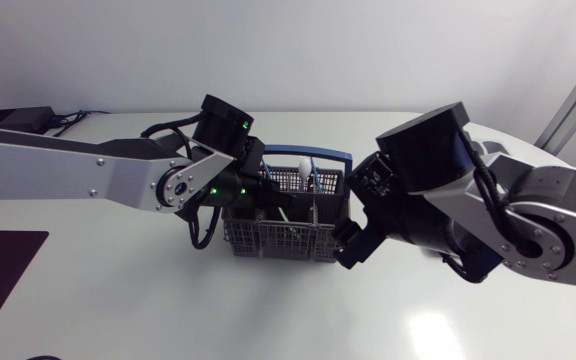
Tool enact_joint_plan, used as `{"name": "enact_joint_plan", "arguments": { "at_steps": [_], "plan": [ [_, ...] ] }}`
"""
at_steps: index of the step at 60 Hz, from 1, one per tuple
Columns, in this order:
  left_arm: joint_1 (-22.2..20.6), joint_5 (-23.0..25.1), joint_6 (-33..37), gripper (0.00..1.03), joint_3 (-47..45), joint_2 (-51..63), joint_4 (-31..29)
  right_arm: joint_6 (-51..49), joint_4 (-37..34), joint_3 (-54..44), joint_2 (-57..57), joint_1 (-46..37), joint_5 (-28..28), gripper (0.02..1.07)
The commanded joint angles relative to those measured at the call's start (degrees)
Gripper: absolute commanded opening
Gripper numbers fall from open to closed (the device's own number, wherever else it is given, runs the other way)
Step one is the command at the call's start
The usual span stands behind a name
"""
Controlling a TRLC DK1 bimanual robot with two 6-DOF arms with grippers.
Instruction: Unload the cutlery basket into the drawer organizer.
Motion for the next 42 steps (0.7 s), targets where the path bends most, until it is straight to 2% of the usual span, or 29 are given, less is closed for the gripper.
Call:
{"name": "enact_joint_plan", "arguments": {
  "at_steps": [1, 9, 24, 37, 42],
  "plan": [
    [-0.26, -1.58, -0.88, 0.12, 1.13, 1.57, -0.41, -0.21, 0.61, -1.69, 0.86, 0.58, -0.13, 0.85],
    [-0.44, -1.66, -0.79, 0.04, 1.13, 1.75, -0.32, -0.21, 0.61, -1.69, 0.86, 0.75, -0.13, 0.85],
    [-1.41, -1.58, -0.44, 0.04, -0.98, -0.18, -0.06, -0.30, 0.43, -1.78, 0.86, 0.84, -0.04, 0.85],
    [-3.78, -1.66, 3.43, 0.04, -8.98, -5.81, 7.33, -0.56, 0.08, -2.22, 0.07, 0.84, 0.05, 0.85],
    [-5.19, -2.63, 6.15, 0.04, -14.08, -8.71, 12.78, -0.56, -0.01, -2.57, -0.37, 0.84, 0.13, 0.85]
  ]
}}
